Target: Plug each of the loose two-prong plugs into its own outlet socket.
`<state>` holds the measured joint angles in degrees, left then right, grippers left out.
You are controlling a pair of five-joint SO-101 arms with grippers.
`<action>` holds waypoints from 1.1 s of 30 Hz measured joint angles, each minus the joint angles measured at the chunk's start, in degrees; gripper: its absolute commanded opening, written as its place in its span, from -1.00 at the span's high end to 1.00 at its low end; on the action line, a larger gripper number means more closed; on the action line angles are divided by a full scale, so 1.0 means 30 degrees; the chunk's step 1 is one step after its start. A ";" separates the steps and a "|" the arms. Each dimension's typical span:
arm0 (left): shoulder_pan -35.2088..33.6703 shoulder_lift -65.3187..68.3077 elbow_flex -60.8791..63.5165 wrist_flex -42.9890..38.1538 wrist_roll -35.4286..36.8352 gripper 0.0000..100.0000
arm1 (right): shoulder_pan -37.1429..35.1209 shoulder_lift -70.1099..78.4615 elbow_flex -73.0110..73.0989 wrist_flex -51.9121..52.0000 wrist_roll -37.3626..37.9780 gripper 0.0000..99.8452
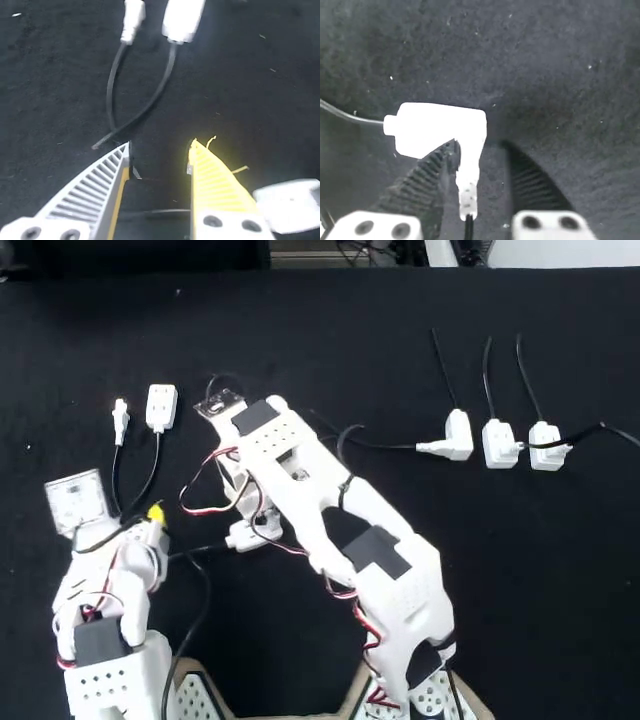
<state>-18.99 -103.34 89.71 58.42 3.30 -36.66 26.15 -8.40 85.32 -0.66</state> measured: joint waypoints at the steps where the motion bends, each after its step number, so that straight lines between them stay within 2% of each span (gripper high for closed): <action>1: -0.0469 0.0000 0.0000 0.0000 0.0000 0.62 | 0.0000 -0.0410 0.0000 0.0000 0.0264 0.62; 5: -0.1934 0.0000 0.0000 0.0000 0.0000 0.62 | 0.0000 -0.2755 0.0000 0.0000 0.1758 0.62; 10: -0.2842 0.0000 -0.0381 0.0000 0.0059 0.62 | -0.0117 -0.5626 0.0117 0.0029 0.5597 0.62; 14: -0.4425 0.0000 -0.0938 0.0088 0.0059 0.62 | -0.1260 -0.6476 0.1641 0.0059 0.9084 0.61; 17: -0.5949 0.0000 -0.1495 0.0527 0.0703 0.62 | -0.2286 -0.6476 0.3311 -0.0234 1.0960 0.51; 20: -0.6125 0.0000 -0.1582 0.0615 0.1143 0.62 | -0.2725 -0.6476 0.4952 -0.1143 1.2777 0.40; 26: -0.6183 0.0000 -0.1641 0.0615 0.1143 0.62 | -0.2667 -0.5714 0.7092 -0.2667 1.6498 0.41; 33: -0.6183 0.0000 -0.1641 0.0615 0.1143 0.62 | -0.2696 -0.3048 0.7326 -0.5949 1.7407 0.44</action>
<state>-37.54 -103.34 84.79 60.26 6.73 -44.75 17.01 13.58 67.47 51.56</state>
